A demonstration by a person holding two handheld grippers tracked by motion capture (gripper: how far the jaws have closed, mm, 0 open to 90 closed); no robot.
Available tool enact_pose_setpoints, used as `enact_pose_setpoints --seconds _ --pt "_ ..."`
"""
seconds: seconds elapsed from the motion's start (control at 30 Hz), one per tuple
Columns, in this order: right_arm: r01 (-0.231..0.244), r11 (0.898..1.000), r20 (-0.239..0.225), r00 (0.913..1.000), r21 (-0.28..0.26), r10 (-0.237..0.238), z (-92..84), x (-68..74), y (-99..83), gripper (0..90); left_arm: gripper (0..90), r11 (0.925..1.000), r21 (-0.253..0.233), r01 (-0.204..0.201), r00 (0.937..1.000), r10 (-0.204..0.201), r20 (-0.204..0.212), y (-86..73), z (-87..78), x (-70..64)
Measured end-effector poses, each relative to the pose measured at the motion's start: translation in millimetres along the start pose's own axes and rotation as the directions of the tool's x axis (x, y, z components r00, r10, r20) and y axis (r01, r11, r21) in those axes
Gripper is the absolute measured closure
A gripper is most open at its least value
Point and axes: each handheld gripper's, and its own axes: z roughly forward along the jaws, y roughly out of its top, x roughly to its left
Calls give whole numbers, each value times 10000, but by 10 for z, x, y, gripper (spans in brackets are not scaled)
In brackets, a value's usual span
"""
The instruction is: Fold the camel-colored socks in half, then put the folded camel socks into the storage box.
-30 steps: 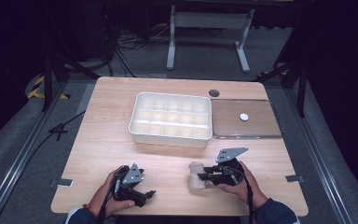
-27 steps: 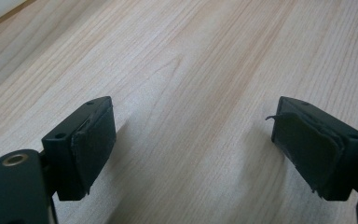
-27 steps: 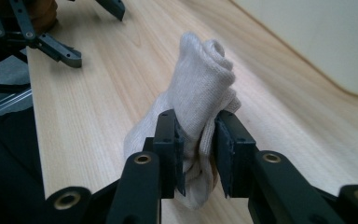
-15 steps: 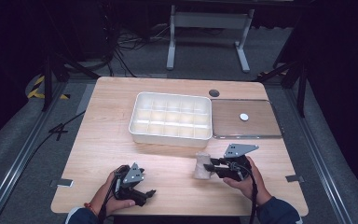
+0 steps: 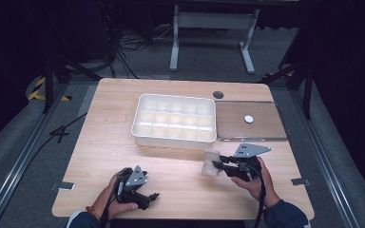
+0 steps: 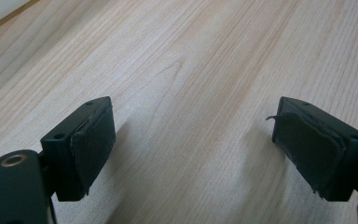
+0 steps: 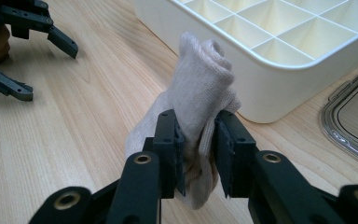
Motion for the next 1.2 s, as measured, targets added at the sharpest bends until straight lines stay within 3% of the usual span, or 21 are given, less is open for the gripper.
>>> enact_pose_setpoints --seconds 0.53,1.2 --pt "126 9993 392 9992 -351 -112 -53 -29 24 718 125 10000 -69 -5 10000 5 66 7 15 5" --pt "432 9915 622 9974 -1225 -358 -185 -52 244 717 121 10000 -40 17 10000 -17 12 14 20 3"
